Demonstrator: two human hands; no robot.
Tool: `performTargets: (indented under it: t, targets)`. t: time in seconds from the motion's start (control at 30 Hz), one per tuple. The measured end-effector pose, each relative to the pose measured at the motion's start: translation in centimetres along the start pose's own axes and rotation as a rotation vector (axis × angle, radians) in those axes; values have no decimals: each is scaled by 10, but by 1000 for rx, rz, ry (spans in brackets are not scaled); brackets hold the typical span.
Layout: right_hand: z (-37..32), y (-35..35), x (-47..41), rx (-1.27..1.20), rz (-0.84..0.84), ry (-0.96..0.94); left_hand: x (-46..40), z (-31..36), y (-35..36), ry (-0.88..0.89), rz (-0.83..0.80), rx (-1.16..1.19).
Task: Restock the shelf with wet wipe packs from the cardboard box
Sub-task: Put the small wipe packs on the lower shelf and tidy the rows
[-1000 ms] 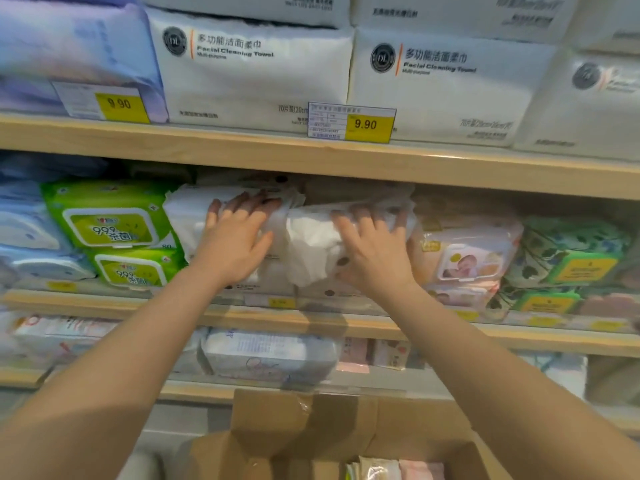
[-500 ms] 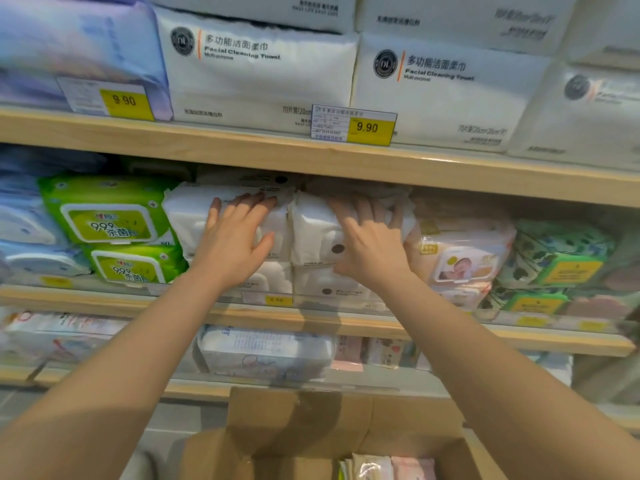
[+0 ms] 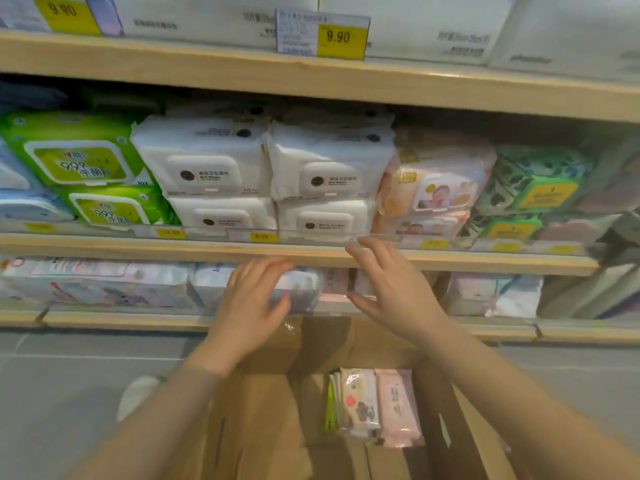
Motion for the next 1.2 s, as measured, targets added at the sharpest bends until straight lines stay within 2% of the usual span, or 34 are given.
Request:
performTargets:
  t: [0.2, 0.3, 0.4, 0.53, 0.63, 0.87, 0.97, 1.03, 1.2]
  targets:
    - [35, 70, 100, -57, -289, 219, 60, 23, 84, 6, -367, -11]
    - [48, 113, 141, -69, -432, 336, 78, 13, 114, -60, -569, -70]
    - [55, 149, 168, -121, -573, 472, 95, 1, 136, -114, -659, -108]
    - [56, 188, 182, -192, -643, 630, 108, -13, 155, -85, -671, -119]
    - [55, 215, 185, -286, -687, 825, 109, -17, 163, -96, -648, -132]
    - [46, 253, 177, -462, -635, 1107, 114, -22, 173, -82, -614, -135]
    - [47, 261, 176, -433, -708, 1124, 114, -23, 175, -88, -623, -133]
    - [47, 258, 174, -522, -723, 1151, 114, -21, 173, -89, -614, -122]
    - [56, 206, 164, -704, -650, 1104, 110, -7, 161, -138, -446, -31]
Point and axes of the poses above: each hand's wrist, its own x-axis away from the middle knuckle, its own y-axis out of the palm, z = x × y, the point moved 2 cm from there along -x, towards the middle knuckle, and after that the axes turned 12 degrees about y, right-handed, at the moved point
